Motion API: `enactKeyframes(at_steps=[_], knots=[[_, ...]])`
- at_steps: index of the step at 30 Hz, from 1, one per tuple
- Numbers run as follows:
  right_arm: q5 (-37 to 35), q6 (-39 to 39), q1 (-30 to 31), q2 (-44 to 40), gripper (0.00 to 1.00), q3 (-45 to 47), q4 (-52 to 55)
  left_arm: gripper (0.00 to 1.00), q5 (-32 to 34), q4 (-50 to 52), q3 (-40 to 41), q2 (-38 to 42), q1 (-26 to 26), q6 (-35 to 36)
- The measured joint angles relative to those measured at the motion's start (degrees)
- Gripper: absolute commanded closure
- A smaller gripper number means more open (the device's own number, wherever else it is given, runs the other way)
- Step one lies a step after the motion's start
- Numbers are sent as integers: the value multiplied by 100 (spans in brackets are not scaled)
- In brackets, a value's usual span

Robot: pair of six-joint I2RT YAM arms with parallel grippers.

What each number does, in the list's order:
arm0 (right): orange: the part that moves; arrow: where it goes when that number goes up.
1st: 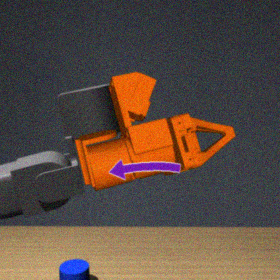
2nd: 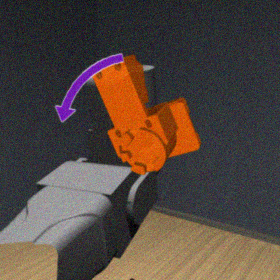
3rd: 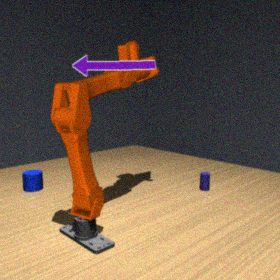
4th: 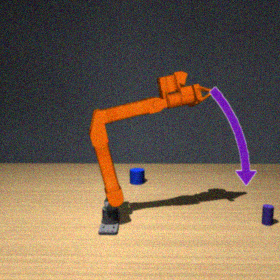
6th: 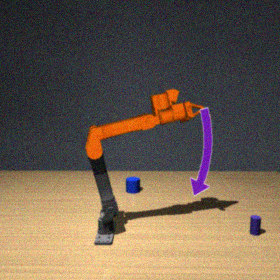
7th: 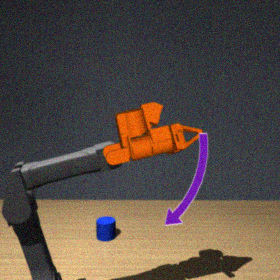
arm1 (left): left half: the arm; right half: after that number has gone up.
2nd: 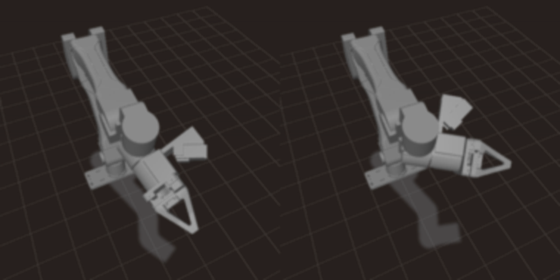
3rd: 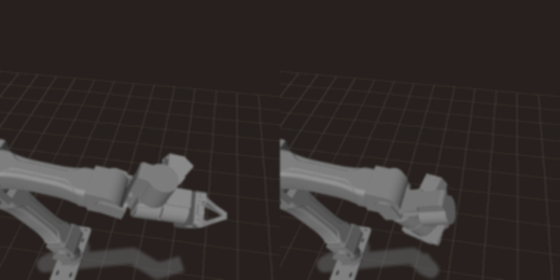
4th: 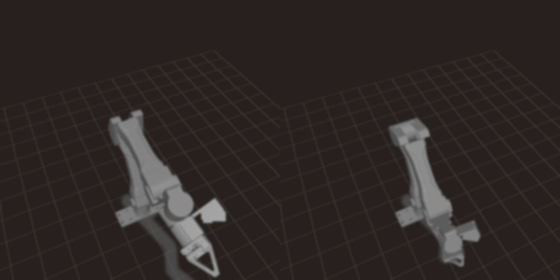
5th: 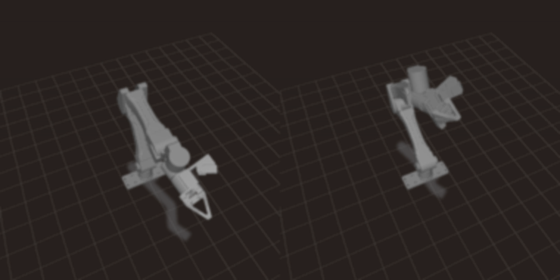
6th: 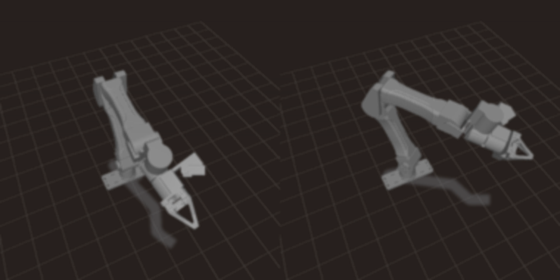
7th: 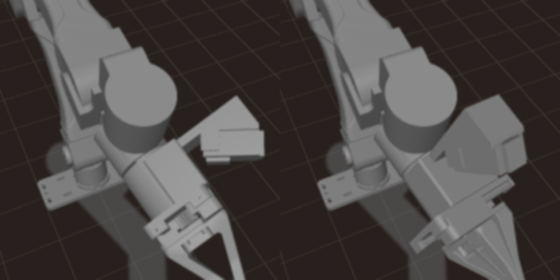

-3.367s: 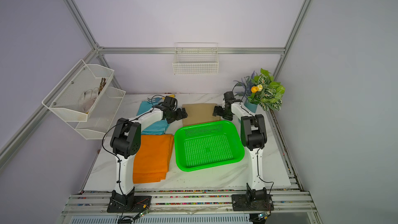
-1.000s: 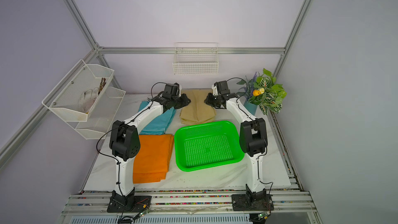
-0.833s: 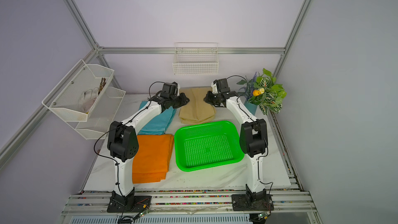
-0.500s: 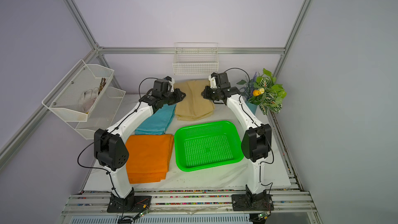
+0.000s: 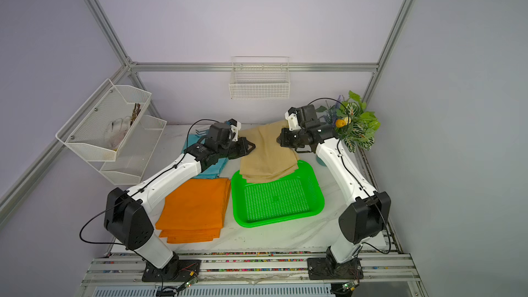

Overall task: Put the folded long pants in the basket
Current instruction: Place the long pant in the basket.

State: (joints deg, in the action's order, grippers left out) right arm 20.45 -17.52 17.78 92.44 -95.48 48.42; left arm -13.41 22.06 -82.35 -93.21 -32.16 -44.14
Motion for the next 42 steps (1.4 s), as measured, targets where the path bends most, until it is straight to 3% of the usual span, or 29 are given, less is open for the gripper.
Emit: enactKeyframes(at_steps=[8, 16, 25, 38, 40, 41, 42], knots=[[-46, 15, 2, -1257, 100, 1550, 461, 100, -133, 529, 907, 529, -595, 37], [-68, 2, 13, -1711, 100, 2568, 385, 100, -133, 881, 1241, 540, -848, 232], [-131, -35, 90, -1556, 100, 3368, -468, 100, 63, 824, 1910, 529, -949, 330], [-608, -15, 131, -706, 100, 3788, -1469, 100, 522, 595, 1799, -28, -960, 675], [-745, -24, 133, -693, 76, 3893, -1644, 100, 595, 584, 1685, -170, -962, 763], [-802, -26, 133, -693, 69, 3932, -1709, 89, 614, 579, 1650, -223, -962, 791], [-925, -24, 136, -693, 62, 3958, -1773, 67, 649, 592, 1609, -280, -962, 841]])
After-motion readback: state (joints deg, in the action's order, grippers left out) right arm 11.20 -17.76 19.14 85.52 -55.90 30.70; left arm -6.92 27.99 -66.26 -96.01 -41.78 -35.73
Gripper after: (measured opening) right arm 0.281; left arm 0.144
